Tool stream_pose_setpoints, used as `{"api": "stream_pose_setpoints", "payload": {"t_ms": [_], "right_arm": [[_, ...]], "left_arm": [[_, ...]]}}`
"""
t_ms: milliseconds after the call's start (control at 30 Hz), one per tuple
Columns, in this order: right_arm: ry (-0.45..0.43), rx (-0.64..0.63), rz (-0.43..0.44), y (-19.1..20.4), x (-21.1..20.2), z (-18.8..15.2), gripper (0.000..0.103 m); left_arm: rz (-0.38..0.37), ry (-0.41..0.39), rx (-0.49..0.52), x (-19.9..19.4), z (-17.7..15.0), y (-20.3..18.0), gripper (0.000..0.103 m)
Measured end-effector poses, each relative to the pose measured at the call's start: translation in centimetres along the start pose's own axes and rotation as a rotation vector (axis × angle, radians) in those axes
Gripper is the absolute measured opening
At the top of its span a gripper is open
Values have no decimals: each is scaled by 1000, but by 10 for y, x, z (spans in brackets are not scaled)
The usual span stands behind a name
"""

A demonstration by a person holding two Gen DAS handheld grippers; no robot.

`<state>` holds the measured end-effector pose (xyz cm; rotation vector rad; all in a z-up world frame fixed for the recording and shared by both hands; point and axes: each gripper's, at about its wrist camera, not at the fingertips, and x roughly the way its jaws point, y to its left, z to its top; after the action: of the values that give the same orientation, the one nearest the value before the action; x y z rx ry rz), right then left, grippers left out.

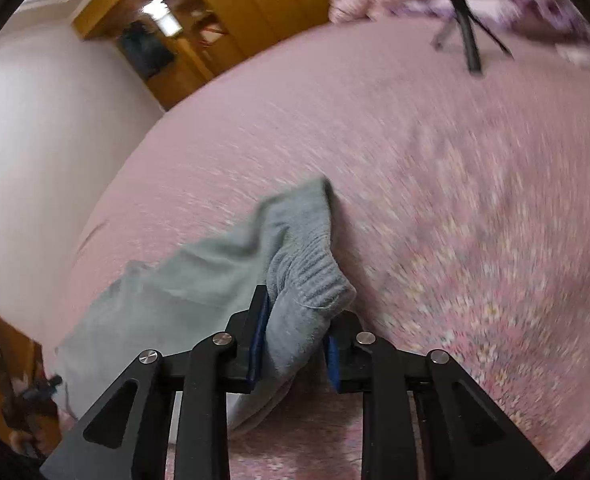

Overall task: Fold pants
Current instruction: 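Lift the waistband with the right gripper, folding the pants over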

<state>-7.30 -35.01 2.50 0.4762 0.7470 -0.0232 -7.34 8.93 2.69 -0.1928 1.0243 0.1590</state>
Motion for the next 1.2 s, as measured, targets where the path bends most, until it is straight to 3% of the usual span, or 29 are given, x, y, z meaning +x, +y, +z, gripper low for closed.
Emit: {"api": "stream_pose_setpoints", "payload": {"t_ms": [233, 433, 600, 900, 1000, 1100, 1200], "right_arm": [[-65, -244, 59, 76, -20, 8, 24], [-72, -352, 92, 115, -19, 7, 24], [-33, -325, -6, 94, -11, 8, 24], [110, -121, -200, 8, 12, 6, 24], [171, -14, -175, -21, 27, -3, 25], [155, 28, -125, -32, 27, -4, 25], [143, 23, -116, -32, 22, -2, 25]], "left_arm": [[-10, -8, -17, -12, 2, 8, 81], [-23, -9, -15, -18, 1, 14, 81], [-14, -10, -9, -19, 1, 12, 81], [-3, -3, -8, -16, -2, 11, 81], [41, 20, 6, -9, -6, 14, 81], [103, 63, 3, 4, -13, 25, 84], [30, 72, -101, 3, -16, 44, 84]]}}
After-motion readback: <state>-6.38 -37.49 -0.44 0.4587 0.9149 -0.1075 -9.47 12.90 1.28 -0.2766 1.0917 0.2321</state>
